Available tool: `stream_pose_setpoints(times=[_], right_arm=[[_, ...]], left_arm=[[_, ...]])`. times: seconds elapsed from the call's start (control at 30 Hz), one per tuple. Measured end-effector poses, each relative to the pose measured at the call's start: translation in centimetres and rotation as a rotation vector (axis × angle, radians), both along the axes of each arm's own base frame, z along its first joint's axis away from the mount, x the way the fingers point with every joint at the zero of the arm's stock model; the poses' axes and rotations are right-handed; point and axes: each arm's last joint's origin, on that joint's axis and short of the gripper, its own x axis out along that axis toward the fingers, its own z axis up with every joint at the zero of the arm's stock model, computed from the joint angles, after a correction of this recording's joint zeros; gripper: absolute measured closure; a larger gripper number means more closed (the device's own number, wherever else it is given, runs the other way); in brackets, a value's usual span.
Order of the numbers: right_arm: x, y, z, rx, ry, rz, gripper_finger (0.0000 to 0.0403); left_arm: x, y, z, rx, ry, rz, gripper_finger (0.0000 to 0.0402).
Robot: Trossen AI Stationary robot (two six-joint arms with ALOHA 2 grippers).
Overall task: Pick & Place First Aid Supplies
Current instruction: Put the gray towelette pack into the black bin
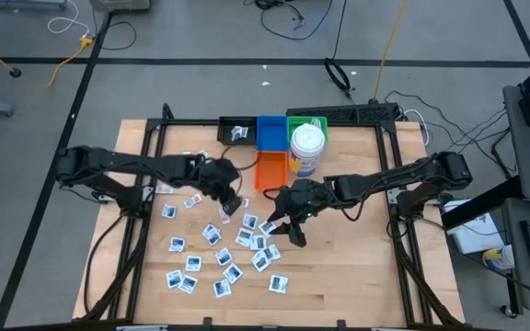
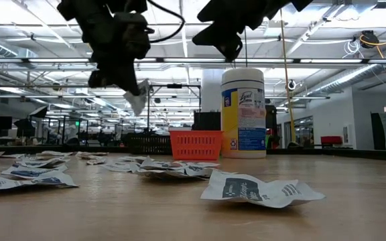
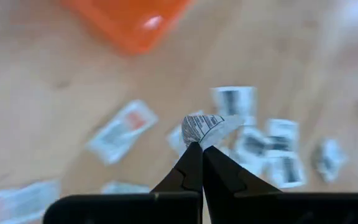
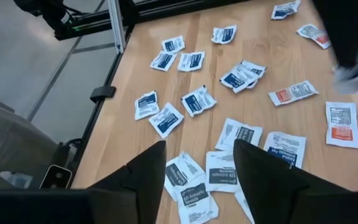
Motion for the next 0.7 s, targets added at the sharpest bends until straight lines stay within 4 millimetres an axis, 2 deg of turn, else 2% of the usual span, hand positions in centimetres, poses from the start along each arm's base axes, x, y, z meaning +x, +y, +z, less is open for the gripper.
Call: stream_pose_setpoints(times=[0.13, 0.33, 0.47, 0.7], right_arm=[[0.0, 0.0, 0.0, 0.000, -0.002, 0.000, 0.0227], [0.0, 0.0, 0.0, 0.000, -0.003, 0.002, 0.0225], [0.0, 0.0, 0.0, -0.002, -0.004, 0.003, 0.0229], [0.0, 0.0, 0.0, -0.008, -0.007, 0.006, 0.0230]], left_arm=[[-0.9, 1.9, 1.1, 0.008, 0.123, 0.089, 0.0401], [-2.3, 4.7, 1.5, -0.042, 0.227, 0.206, 0.0401], [-3.1, 7.1, 1.9, -0.062, 0.216, 0.275, 0.0401], [-4.8, 12.6, 2.1, -0.088, 0.203, 0.409, 0.0401]])
